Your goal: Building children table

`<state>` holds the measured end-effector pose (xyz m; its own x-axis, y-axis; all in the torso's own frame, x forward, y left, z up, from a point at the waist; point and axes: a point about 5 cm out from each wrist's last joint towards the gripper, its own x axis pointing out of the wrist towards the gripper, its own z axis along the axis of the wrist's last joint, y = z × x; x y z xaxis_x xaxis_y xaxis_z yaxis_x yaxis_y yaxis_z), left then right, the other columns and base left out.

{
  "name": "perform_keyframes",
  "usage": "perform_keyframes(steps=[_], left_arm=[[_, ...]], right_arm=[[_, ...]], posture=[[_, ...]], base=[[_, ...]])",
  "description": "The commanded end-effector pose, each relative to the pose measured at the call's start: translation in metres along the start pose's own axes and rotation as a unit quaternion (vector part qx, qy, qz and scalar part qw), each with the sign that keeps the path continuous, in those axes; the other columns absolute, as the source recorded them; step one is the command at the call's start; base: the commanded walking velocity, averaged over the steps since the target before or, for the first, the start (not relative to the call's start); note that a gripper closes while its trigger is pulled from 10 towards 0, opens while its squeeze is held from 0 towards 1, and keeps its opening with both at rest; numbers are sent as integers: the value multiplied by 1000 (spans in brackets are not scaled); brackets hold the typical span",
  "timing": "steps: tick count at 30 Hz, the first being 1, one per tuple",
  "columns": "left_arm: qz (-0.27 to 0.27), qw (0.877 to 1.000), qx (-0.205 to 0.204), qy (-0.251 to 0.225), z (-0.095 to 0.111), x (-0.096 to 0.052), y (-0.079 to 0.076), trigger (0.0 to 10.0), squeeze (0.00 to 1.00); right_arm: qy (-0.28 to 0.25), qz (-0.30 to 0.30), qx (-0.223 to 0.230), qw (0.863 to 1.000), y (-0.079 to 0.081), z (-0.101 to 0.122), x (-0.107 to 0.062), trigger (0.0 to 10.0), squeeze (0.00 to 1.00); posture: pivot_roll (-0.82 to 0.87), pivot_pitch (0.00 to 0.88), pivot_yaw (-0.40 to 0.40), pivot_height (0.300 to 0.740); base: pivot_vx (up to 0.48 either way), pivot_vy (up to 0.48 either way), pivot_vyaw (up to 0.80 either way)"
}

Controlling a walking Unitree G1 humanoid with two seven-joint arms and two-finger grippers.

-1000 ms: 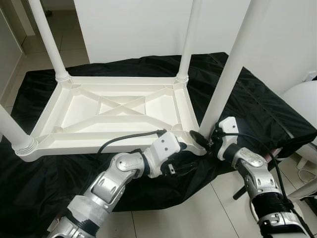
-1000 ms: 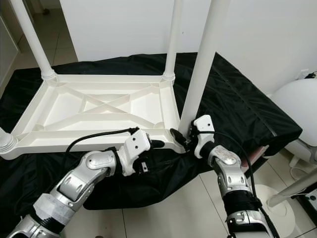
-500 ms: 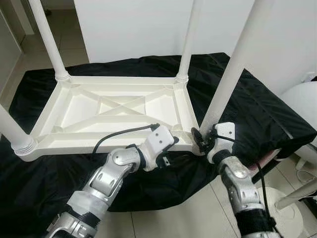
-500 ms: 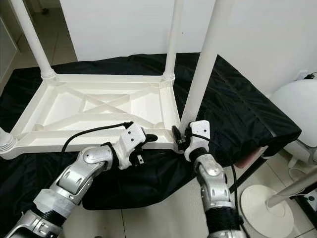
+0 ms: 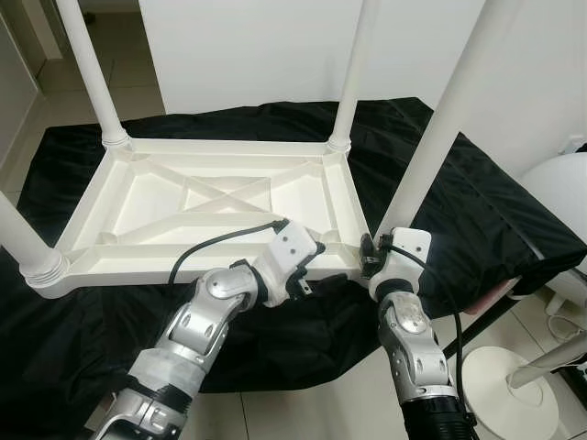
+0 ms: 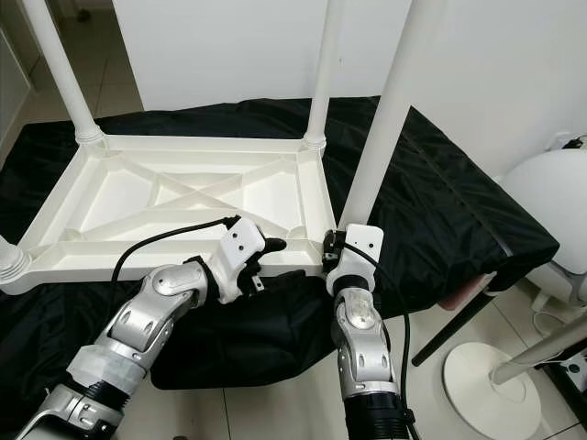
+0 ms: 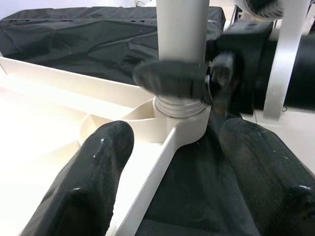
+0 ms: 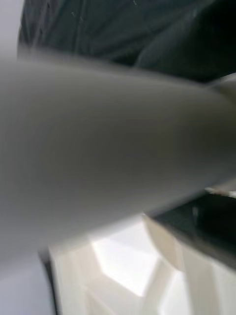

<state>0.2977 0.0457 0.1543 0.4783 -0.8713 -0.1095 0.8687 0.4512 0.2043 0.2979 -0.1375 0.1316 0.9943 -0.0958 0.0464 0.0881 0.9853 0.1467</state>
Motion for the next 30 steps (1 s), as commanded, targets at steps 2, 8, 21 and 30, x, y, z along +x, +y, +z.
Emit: perform_keyframes(steps=[2, 8, 21, 30], left_arm=[[120, 993, -1, 8, -3, -4, 14, 10000, 0], [125, 992, -2, 10, -5, -6, 14, 10000, 0], [121, 993, -6, 8, -4, -11, 15, 10000, 0], [121, 993, -5, 6, -2, -10, 15, 10000, 0]], right_arm=[[1, -8, 26, 1000, 0, -1, -7, 10000, 1000], [-3, 4, 16, 1000, -14, 1, -10, 10000, 1000], [16, 179, -63, 982, -65, 5, -10, 10000, 0], [21, 249, -107, 962, -68, 12, 3, 10000, 0]], posture=[[-73, 0, -16, 740], [-70, 0, -17, 740], [-64, 0, -13, 740], [-58, 0, -15, 740]], base=[[0, 0, 0], [0, 0, 0], [0, 0, 0], [0, 0, 0]])
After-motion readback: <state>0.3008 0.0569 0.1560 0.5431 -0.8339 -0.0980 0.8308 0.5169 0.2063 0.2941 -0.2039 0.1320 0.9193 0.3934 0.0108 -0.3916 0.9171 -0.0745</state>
